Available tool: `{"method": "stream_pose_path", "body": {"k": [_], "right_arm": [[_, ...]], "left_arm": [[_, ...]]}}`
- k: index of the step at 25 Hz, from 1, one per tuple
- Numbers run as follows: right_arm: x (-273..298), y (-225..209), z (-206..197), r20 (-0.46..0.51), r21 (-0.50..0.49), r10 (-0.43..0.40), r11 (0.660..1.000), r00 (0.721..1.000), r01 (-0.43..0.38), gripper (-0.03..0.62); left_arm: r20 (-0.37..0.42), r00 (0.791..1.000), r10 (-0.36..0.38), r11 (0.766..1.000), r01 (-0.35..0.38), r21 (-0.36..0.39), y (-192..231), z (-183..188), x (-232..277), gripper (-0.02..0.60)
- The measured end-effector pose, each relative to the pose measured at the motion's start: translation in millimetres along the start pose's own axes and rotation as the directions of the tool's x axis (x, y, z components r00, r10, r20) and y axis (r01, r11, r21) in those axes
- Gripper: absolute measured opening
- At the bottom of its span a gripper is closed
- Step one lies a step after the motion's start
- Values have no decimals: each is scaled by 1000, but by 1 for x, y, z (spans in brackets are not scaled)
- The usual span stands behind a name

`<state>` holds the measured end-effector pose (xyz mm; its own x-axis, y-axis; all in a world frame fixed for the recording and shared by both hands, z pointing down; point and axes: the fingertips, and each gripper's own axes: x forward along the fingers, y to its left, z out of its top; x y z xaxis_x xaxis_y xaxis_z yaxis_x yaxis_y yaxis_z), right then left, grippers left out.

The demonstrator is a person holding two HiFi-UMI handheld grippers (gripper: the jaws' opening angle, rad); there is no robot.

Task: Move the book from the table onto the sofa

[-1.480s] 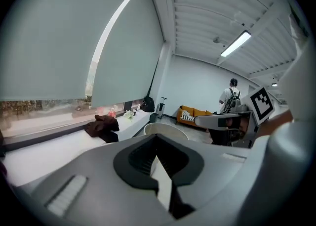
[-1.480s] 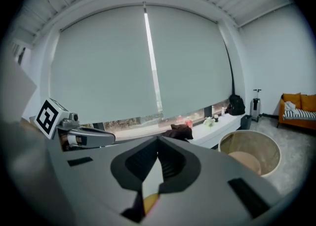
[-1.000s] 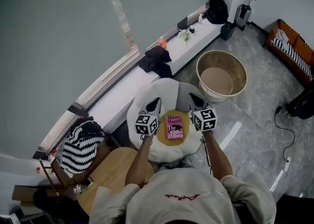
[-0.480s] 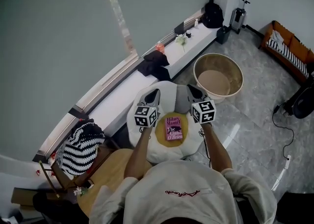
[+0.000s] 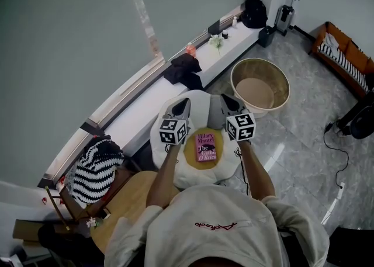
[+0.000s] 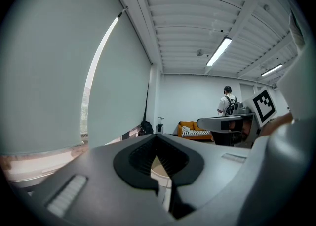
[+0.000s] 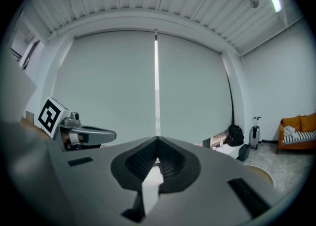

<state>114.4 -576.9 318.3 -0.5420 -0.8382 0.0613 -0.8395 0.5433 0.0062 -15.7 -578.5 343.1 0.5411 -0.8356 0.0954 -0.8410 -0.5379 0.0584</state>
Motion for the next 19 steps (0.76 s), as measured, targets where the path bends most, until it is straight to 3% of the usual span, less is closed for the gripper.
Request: {"method": "stream_pose_path", "body": {"k": [19], "right_arm": [[-4,-1,3,-5,-4,-3,1000,1000,3,8]], "left_arm": [[-9,1000,9,1000,-9,2,-2,0,-2,9]]}}
